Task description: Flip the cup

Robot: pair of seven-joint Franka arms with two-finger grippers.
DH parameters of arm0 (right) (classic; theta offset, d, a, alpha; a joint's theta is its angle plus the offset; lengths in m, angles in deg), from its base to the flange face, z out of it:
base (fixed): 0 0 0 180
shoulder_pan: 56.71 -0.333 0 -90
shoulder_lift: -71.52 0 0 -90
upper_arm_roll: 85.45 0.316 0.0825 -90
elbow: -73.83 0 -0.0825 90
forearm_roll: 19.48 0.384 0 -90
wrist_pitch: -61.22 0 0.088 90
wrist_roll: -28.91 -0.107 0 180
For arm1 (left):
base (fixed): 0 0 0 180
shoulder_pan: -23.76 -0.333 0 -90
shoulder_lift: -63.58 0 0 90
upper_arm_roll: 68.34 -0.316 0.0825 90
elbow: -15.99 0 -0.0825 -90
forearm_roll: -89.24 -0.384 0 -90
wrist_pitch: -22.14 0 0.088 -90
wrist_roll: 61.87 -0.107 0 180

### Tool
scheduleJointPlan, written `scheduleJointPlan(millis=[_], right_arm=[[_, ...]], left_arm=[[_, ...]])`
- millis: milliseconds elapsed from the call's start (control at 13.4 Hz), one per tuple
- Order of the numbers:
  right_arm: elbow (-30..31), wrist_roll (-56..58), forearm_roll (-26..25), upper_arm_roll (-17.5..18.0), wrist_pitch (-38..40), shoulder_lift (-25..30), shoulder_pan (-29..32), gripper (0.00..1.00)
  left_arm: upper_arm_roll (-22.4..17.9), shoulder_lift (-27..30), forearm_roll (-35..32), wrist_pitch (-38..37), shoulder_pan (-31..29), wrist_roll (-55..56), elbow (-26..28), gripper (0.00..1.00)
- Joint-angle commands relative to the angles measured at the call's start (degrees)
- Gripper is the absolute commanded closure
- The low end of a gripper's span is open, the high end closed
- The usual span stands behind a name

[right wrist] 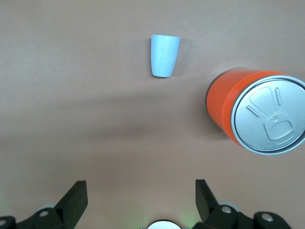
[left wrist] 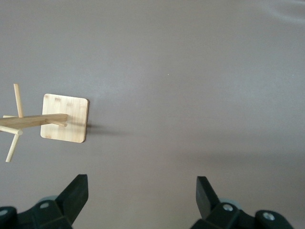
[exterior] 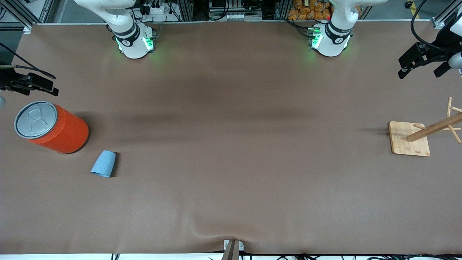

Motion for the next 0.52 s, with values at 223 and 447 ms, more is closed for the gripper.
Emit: scheduleJointPlan(millis=[223, 447], right_arm=[[-1.42, -0.93, -2.91, -0.11, 2.37, 0.51, 0.06, 0.0], [-1.33, -1.02, -2.82, -0.12, 1.77, -0.45, 0.15, 0.0]], left_arm=[[0.17, -1.12, 0.86, -1.31, -0.02, -0.52, -2.23, 0.0], [0.35, -1.82, 0.77, -1.4, 0.24, -0.7, -1.8, 0.0]])
